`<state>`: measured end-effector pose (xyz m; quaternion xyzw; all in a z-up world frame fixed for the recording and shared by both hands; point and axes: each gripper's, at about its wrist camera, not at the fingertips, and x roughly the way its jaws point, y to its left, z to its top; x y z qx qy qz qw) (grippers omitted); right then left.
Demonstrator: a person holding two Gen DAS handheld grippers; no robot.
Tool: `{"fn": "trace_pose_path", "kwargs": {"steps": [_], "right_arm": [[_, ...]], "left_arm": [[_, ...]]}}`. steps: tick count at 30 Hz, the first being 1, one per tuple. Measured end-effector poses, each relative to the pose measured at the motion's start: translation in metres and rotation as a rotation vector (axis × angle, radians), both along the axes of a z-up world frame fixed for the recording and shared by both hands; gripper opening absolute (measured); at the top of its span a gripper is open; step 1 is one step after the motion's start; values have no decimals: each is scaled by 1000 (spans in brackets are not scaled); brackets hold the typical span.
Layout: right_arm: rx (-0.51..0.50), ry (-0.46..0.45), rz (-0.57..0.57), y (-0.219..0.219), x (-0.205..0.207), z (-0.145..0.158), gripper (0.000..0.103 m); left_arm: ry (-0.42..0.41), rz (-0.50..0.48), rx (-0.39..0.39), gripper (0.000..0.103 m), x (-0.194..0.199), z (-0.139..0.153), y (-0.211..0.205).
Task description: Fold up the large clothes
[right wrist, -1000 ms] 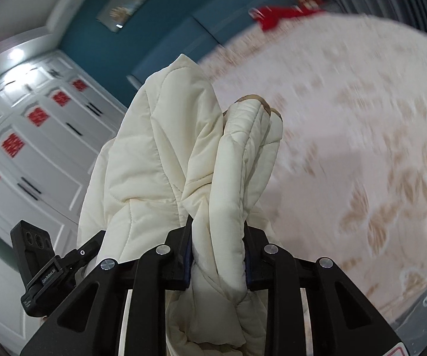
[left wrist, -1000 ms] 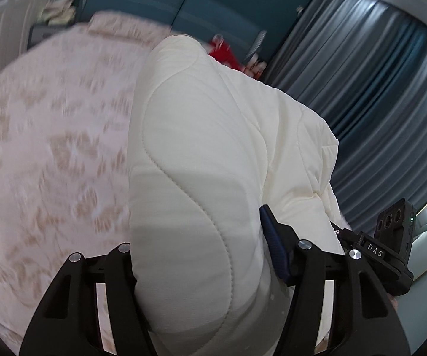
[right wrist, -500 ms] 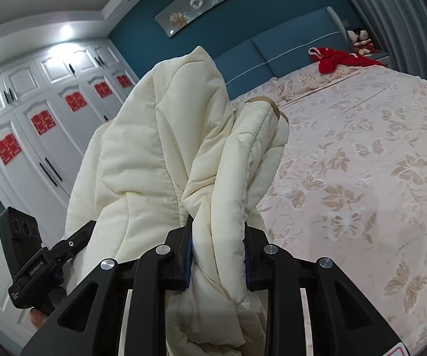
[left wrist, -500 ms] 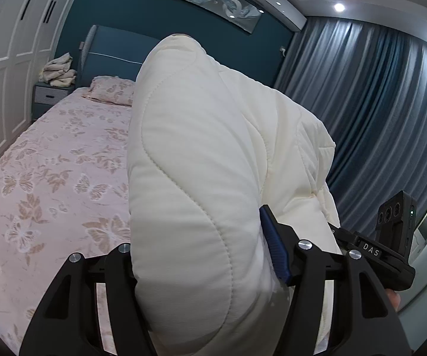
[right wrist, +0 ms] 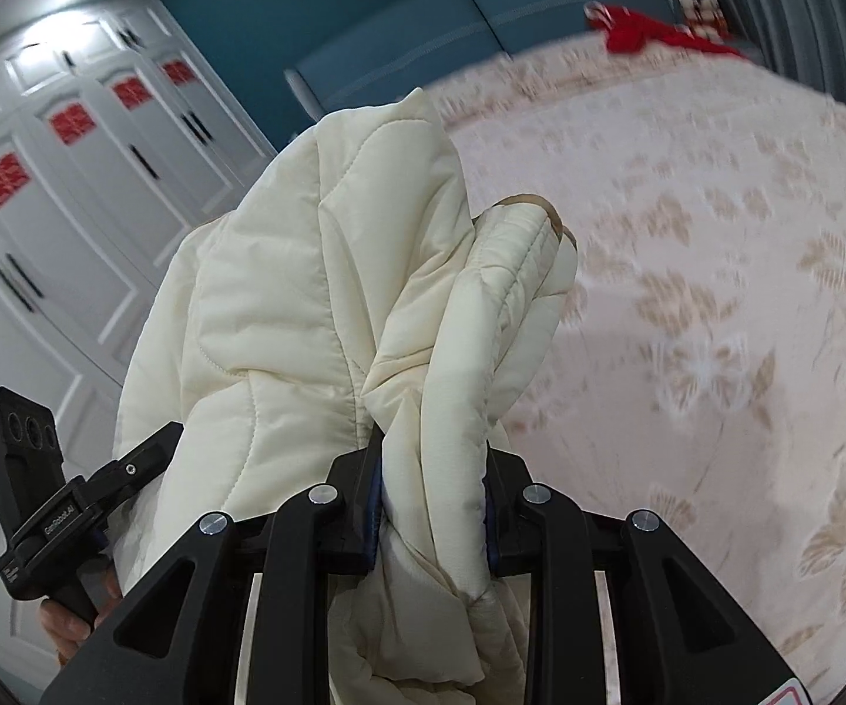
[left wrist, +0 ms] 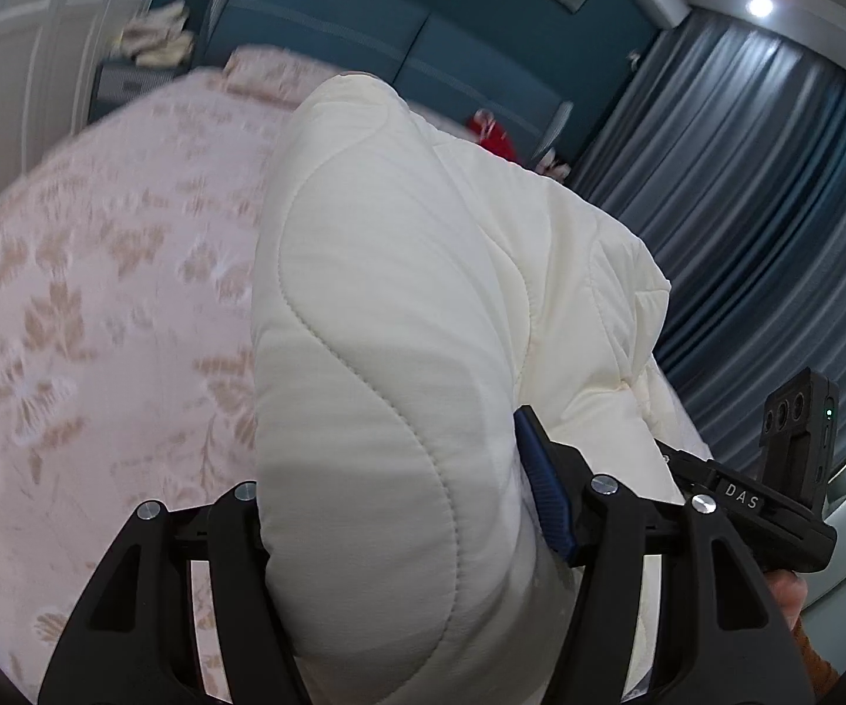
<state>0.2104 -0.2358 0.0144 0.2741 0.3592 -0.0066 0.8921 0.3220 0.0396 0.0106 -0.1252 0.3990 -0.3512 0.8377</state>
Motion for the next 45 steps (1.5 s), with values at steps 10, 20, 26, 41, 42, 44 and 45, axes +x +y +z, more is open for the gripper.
{"fn": "trace_pose_path", "kwargs": {"steps": [10, 20, 26, 41, 42, 44, 45], "right_arm": [[37, 171, -16, -2, 35, -97, 25], [15, 210, 3, 4, 54, -132, 31], [34, 239, -39, -4, 51, -142, 50], [-264, 116, 104, 48, -11, -30, 12], [-272, 118, 118, 52, -11, -29, 9], [-309, 131, 135, 60, -12, -29, 5], [-331, 138, 138, 63, -12, -31, 5]], "left_arm": [[141, 26, 70, 59, 24, -95, -5], [230, 104, 54, 68, 33, -145, 9], [180, 177, 186, 85, 22, -135, 0], [12, 339, 472, 88, -55, -34, -17], [13, 339, 480, 88, -57, -33, -18], [20, 343, 502, 88, -64, -34, -20], [22, 344, 514, 88, -66, -35, -21]]}}
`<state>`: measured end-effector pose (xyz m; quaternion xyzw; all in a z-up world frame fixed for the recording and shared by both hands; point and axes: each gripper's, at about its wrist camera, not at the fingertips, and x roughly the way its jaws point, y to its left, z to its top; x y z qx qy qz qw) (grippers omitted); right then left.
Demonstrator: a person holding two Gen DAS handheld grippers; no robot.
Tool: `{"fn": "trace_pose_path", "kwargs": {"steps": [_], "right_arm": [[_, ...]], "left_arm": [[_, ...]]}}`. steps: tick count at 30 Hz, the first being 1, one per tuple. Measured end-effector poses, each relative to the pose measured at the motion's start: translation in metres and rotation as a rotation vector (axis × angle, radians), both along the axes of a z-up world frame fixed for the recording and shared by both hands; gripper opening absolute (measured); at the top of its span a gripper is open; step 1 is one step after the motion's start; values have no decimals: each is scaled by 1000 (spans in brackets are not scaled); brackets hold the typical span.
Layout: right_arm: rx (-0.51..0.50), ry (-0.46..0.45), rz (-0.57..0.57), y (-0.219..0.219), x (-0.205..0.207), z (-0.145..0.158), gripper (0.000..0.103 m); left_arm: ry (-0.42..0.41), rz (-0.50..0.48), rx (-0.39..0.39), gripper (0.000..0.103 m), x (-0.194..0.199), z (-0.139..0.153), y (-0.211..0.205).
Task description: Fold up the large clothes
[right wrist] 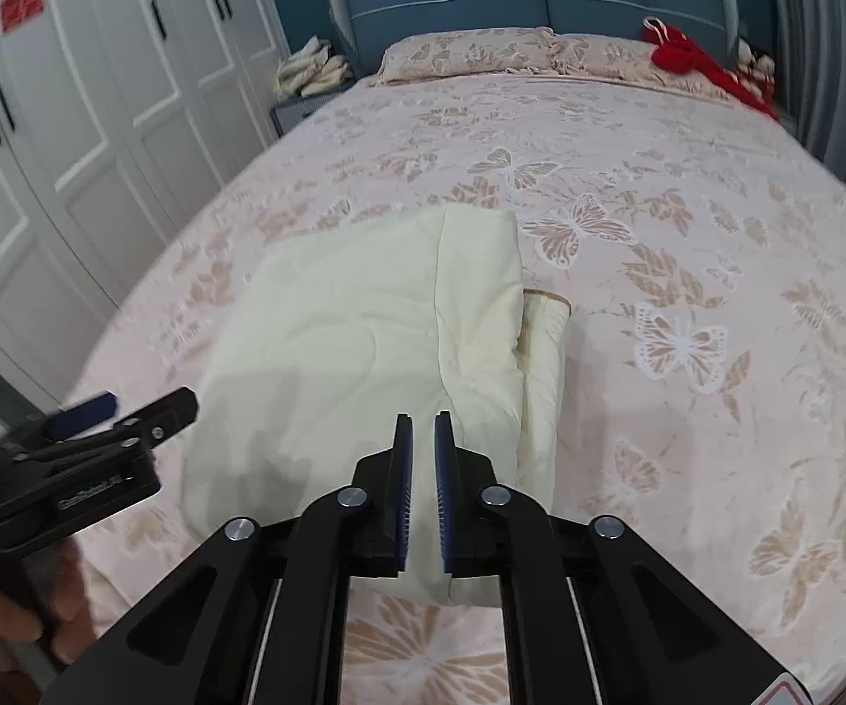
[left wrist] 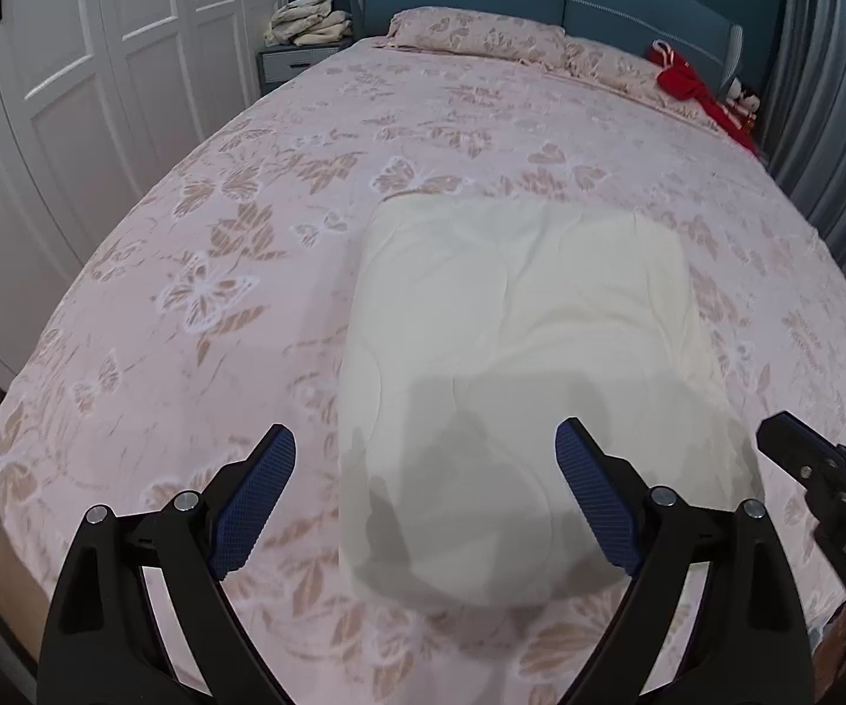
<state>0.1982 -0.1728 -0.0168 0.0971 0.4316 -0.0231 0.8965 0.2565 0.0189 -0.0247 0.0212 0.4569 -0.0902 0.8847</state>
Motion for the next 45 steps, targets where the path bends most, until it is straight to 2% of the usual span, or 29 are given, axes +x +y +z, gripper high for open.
{"fn": "trace_pose_path", "kwargs": {"steps": [5, 9, 20, 26, 45], "right_arm": [[-66, 60, -31, 2, -1, -28, 2], [-91, 101, -45, 1, 1, -47, 2], [-88, 180, -63, -1, 12, -91, 2], [-57, 194, -71, -5, 17, -106, 2], [-13, 198, -81, -15, 37, -124, 2]], "left_arm": [[58, 16, 50, 88, -8, -20, 0], [107, 32, 61, 88, -10, -40, 2], [138, 37, 74, 94, -6, -69, -6], [153, 46, 68, 98, -1, -84, -8], [148, 24, 103, 98, 18, -106, -29]]}}
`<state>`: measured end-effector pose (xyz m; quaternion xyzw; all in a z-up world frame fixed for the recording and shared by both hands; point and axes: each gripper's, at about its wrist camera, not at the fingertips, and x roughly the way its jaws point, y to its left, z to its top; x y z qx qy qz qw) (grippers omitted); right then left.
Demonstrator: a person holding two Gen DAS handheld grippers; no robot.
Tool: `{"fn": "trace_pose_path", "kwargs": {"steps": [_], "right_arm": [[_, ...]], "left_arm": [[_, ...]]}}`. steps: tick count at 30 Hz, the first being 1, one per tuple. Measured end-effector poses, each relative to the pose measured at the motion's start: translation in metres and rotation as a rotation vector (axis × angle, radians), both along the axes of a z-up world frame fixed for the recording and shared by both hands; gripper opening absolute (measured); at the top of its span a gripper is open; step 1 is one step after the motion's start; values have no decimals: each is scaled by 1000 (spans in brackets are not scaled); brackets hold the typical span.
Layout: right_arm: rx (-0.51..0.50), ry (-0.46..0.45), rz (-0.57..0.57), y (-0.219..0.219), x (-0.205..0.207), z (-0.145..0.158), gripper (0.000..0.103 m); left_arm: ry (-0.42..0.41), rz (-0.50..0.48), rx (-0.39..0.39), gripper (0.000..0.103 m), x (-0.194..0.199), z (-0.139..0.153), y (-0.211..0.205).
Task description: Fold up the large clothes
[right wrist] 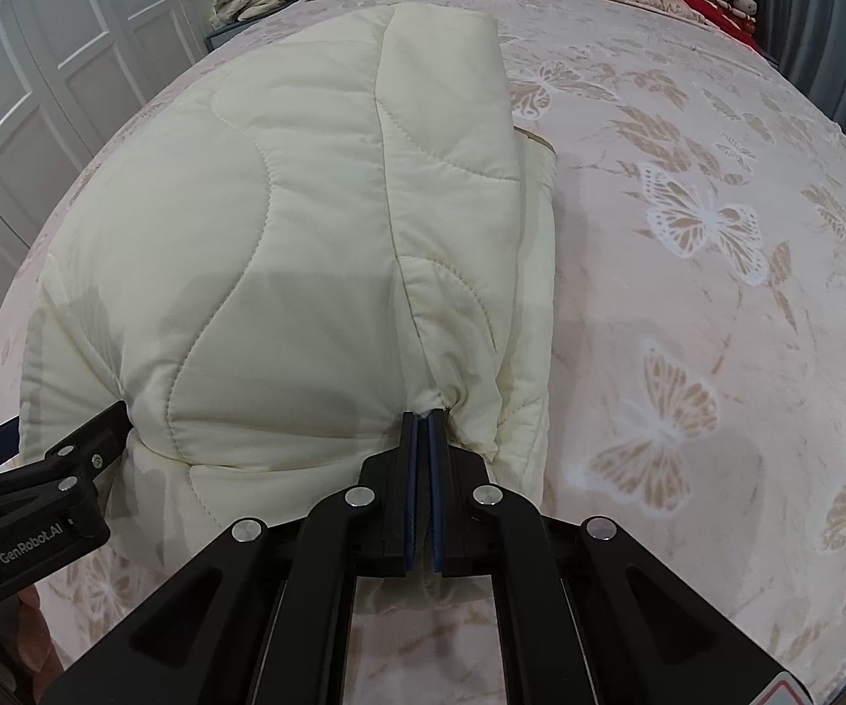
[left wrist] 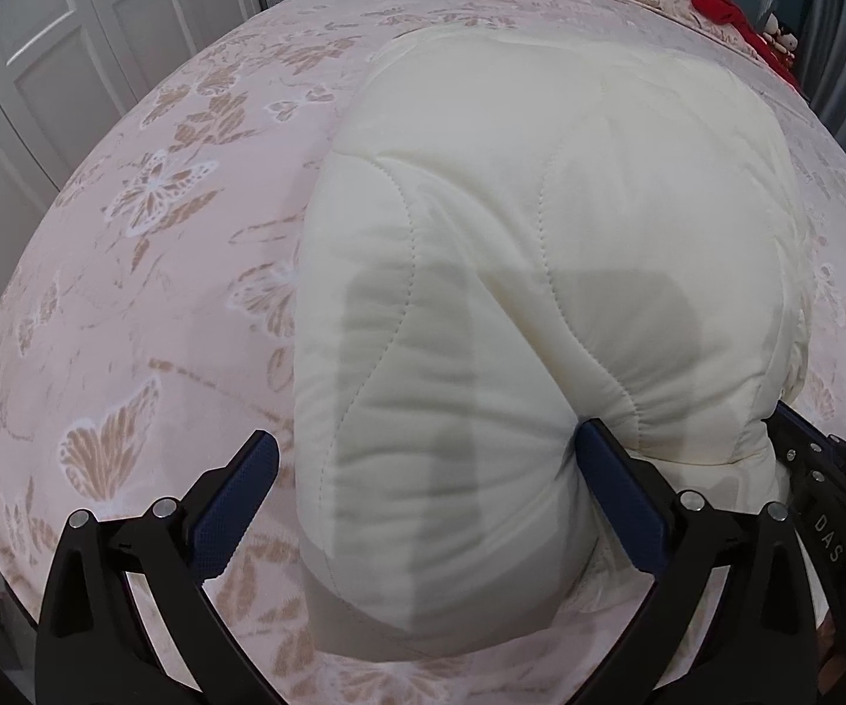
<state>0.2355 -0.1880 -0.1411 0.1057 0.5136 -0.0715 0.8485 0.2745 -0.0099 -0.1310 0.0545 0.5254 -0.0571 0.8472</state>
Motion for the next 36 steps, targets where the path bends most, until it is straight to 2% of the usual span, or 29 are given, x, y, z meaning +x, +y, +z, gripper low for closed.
{"fn": "trace_pose_path", "kwargs": {"steps": [6, 10, 12, 14, 15, 17, 21, 23, 29, 32, 36], "right_arm": [[57, 23, -8, -9, 6, 1, 2], [191, 28, -37, -27, 3, 10, 3], [284, -4, -83, -39, -9, 25, 6], [305, -38, -96, -40, -18, 36, 16], [295, -62, -91, -36, -26, 46, 19], [239, -96, -75, -26, -37, 61, 32], [124, -146, -34, -8, -57, 86, 38], [80, -155, -29, -2, -67, 93, 53], [-41, -193, -56, 9, -109, 103, 78], [-85, -215, -63, 14, -125, 106, 86], [-114, -235, -44, 24, -144, 109, 86]], "left_arm": [[-11, -6, 37, 98, 5, 2, -4], [13, 4, 15, 98, 7, 16, 3], [3, 15, -1, 98, 1, 27, 7], [-18, 22, 2, 98, -6, 38, 10], [-35, 21, 6, 98, -12, 44, 11], [-64, 16, 11, 98, -24, 55, 11], [-111, 17, 0, 98, -47, 75, 13], [-124, 22, -6, 98, -58, 83, 15], [-180, 9, -9, 98, -93, 101, 15], [-211, -5, 2, 98, -112, 105, 13], [-238, -10, 27, 98, -131, 106, 12]]}}
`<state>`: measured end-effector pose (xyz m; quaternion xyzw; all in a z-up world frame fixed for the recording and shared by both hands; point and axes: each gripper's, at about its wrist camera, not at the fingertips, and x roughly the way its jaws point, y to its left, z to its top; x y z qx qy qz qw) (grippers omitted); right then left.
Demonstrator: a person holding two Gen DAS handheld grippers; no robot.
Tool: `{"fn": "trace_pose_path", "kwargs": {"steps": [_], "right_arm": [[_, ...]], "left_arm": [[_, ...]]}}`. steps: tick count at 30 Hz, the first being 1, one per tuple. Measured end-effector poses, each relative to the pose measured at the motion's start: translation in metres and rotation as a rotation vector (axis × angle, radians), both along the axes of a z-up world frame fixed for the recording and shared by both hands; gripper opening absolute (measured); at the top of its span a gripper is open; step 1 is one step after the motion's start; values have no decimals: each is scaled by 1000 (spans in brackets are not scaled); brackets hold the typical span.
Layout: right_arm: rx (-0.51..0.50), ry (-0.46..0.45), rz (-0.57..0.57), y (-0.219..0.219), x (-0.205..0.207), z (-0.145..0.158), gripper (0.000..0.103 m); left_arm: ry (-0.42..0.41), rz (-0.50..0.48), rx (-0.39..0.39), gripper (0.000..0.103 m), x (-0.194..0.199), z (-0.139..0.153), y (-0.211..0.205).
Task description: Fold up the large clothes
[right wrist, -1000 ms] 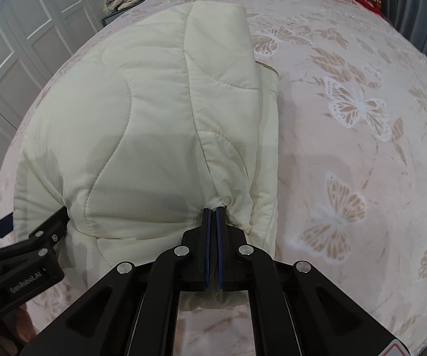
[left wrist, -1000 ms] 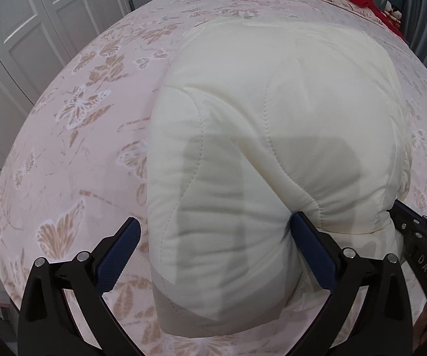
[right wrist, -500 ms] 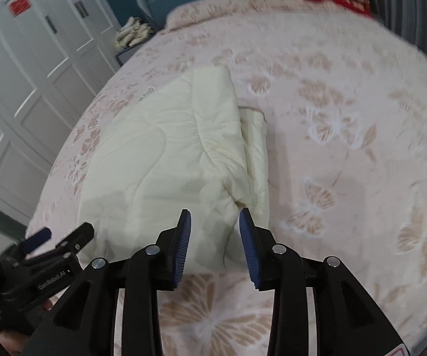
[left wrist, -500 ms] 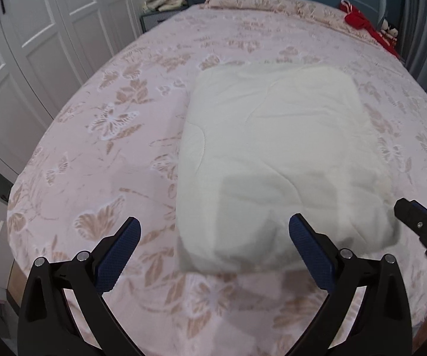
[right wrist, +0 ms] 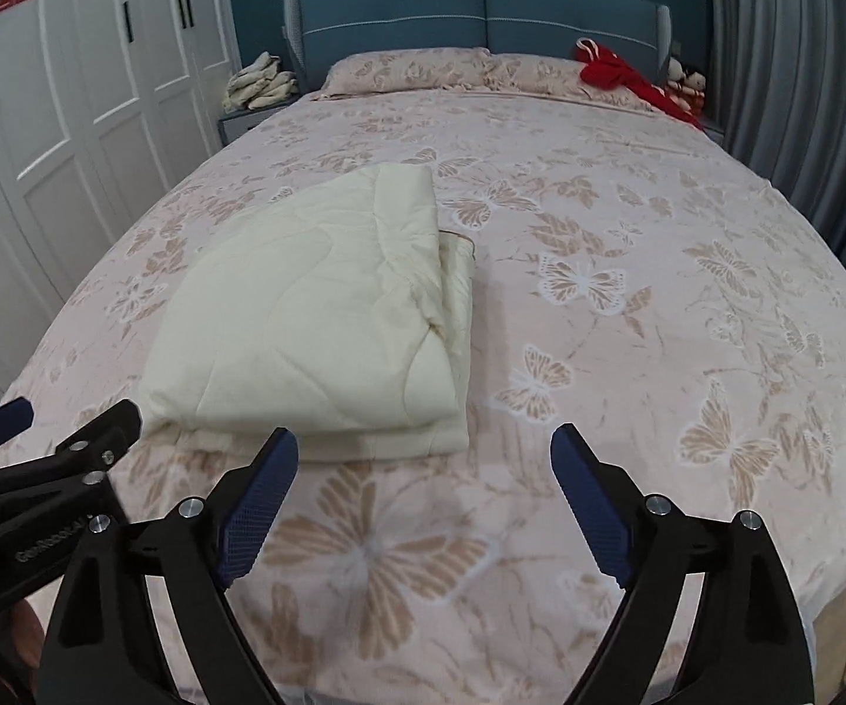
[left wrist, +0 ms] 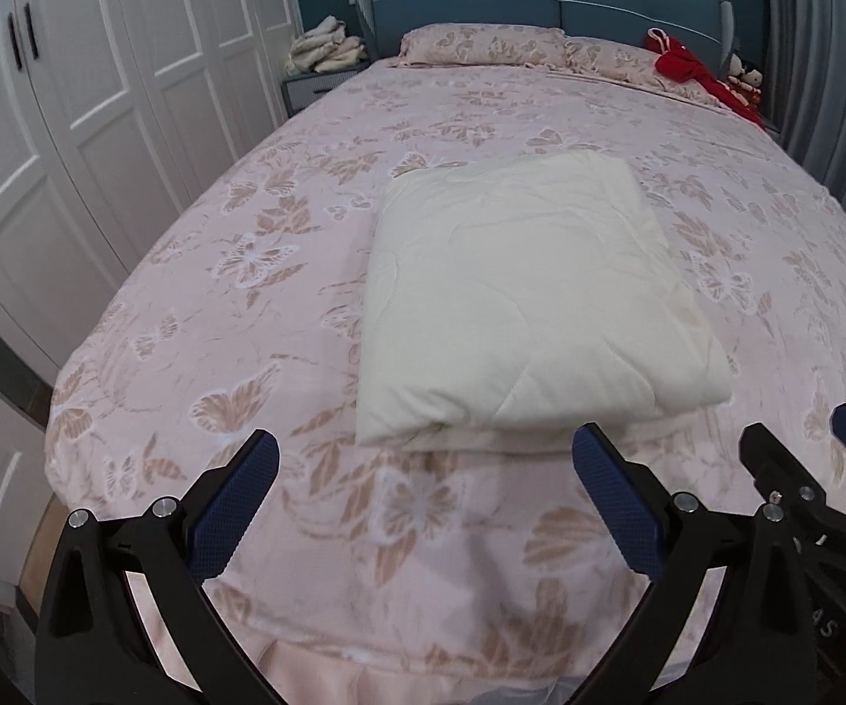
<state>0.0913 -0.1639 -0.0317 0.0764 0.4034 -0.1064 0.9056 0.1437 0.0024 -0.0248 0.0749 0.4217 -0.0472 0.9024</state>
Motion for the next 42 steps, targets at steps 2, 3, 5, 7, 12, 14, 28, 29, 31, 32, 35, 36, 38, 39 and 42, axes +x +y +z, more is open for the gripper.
{"fn": "trace_pose_path", "kwargs": {"steps": [2, 3, 5, 7, 12, 14, 28, 29, 31, 32, 35, 36, 38, 39, 42], "right_arm": [[0, -5, -2, 3, -9, 2, 86], [5, -7, -2, 4, -11, 2, 86], [21, -7, -6, 6, -18, 2, 86], [36, -5, -10, 9, -24, 1, 86], [45, 1, -18, 17, -41, -2, 86], [35, 2, -18, 20, -47, -3, 86], [3, -25, -34, 28, -76, -5, 86], [2, -27, -40, 28, -78, -6, 86], [-2, -26, -46, 27, -80, -6, 86], [-3, -25, -48, 26, -81, -7, 86], [-4, -24, -55, 24, -83, -9, 86], [-5, -24, -57, 23, -83, -9, 86], [-7, -17, -57, 23, -84, -12, 86], [-8, -15, -56, 22, -85, -13, 86], [-10, -9, -56, 22, -86, -15, 86]], "left_arm": [[-8, 2, 3, 98, -8, 0, 3], [-10, 5, 0, 98, -12, -1, 6], [-13, 14, -7, 98, -21, -1, 11], [-27, 23, -8, 98, -29, 0, 14], [-52, 36, -2, 98, -47, -2, 19], [-50, 37, -6, 98, -53, -4, 22], [-80, 45, -17, 98, -76, -12, 26], [-86, 47, -15, 98, -78, -13, 26], [-91, 47, -11, 98, -79, -14, 25], [-93, 48, -9, 98, -80, -14, 24], [-97, 48, -7, 98, -83, -15, 23], [-97, 47, -6, 98, -83, -16, 22], [-97, 44, -1, 98, -84, -16, 22], [-97, 43, 2, 98, -84, -17, 21], [-90, 39, 0, 98, -85, -18, 21]]}}
